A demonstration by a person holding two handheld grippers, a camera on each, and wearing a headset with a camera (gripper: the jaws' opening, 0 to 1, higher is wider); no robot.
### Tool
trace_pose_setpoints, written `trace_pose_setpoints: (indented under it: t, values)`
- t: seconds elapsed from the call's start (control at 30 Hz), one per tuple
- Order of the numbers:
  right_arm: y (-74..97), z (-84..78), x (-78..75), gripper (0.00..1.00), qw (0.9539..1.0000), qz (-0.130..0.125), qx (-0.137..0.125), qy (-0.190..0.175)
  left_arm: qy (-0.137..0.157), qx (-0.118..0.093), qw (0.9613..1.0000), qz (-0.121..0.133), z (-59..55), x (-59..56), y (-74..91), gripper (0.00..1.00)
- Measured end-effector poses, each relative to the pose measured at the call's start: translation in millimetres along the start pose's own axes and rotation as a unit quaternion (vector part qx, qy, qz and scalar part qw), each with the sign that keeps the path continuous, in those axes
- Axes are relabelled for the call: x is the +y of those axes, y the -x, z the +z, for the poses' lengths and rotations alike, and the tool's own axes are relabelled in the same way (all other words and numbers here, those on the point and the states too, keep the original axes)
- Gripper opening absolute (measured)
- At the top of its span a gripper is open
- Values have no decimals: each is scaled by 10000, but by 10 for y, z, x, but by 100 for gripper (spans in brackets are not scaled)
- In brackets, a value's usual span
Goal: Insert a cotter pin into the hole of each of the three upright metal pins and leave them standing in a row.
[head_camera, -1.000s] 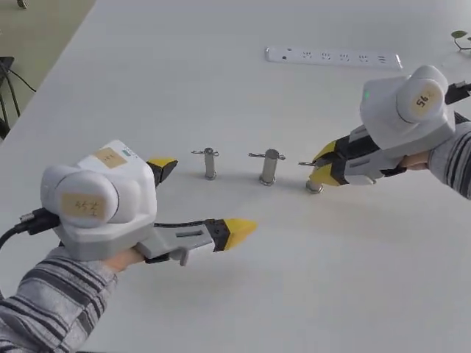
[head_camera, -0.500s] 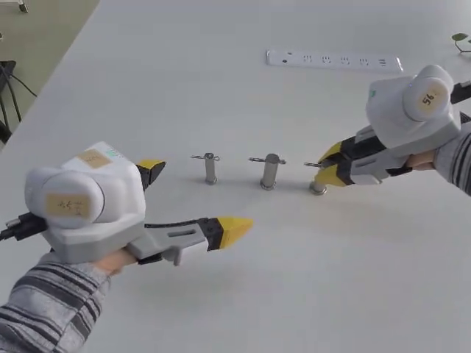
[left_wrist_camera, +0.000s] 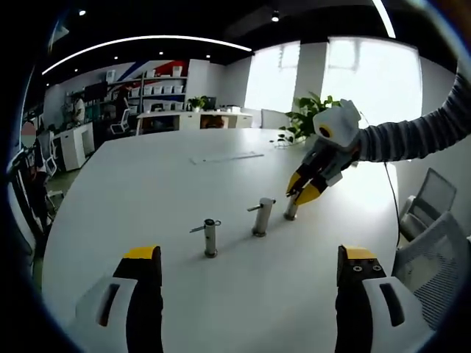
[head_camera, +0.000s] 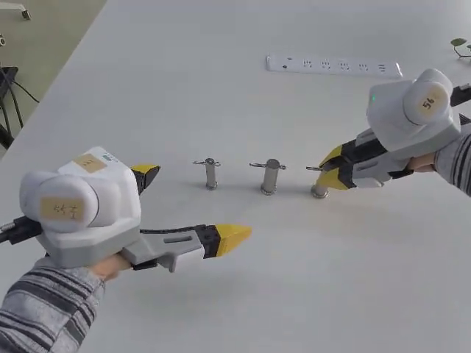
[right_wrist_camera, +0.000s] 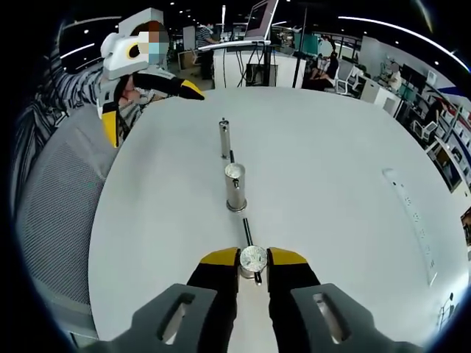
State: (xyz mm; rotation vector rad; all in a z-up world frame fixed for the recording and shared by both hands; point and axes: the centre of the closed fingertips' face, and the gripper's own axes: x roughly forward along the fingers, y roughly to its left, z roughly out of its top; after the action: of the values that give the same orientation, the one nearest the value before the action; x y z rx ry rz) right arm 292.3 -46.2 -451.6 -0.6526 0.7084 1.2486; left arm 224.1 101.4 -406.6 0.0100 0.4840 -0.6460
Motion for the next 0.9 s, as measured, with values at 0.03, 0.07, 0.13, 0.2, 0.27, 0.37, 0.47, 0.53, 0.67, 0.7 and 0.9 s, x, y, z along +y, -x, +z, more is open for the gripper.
trace_pose_setpoints:
  t: [0.03, 0.07, 0.13, 0.2, 0.27, 0.37, 0.47, 0.53, 0.67, 0.7, 0.9]
  values:
    - [1, 0, 0, 9, 10000, -2, -1, 13, 1, 4, 10000, -8, 0, -2, -1, 99]
    - [3, 2, 1, 9, 10000, -9, -13, 29, -20, 7, 10000, 5, 2, 2, -1, 99]
    - [8, 9, 3, 10, 10000, -27, -36, 85, -69, 27, 10000, 16, -1, 13, -5, 99]
    - [28, 29, -14, 13, 9998, -92, -86, 141, -79, 44, 10000, 11, -3, 13, -6, 99]
    - [68, 58, -58, 17, 9996, -183, -169, 137, -106, 51, 9999, 14, 0, 15, -6, 99]
    - [156, 87, -91, 24, 9990, -346, -251, 108, -133, 56, 9999, 10, 12, 12, 0, 99]
    - [234, 92, -70, 27, 9984, -467, -308, -10, -158, 50, 9999, 13, 30, 16, 8, 99]
    - [278, 104, -51, 32, 9977, -545, -387, -131, -162, 40, 9999, 17, 45, 18, 15, 99]
    - [368, 145, 12, 44, 9915, -769, -688, -794, -137, -6, 9999, 8, 85, 22, 29, 99]
    - [385, 142, 30, 46, 9903, -805, -710, -883, -127, -12, 9999, 3, 93, 20, 32, 99]
    - [493, 109, 142, 60, 9777, -1187, -883, -1492, -58, -4, 10000, -75, 118, -5, 46, 99]
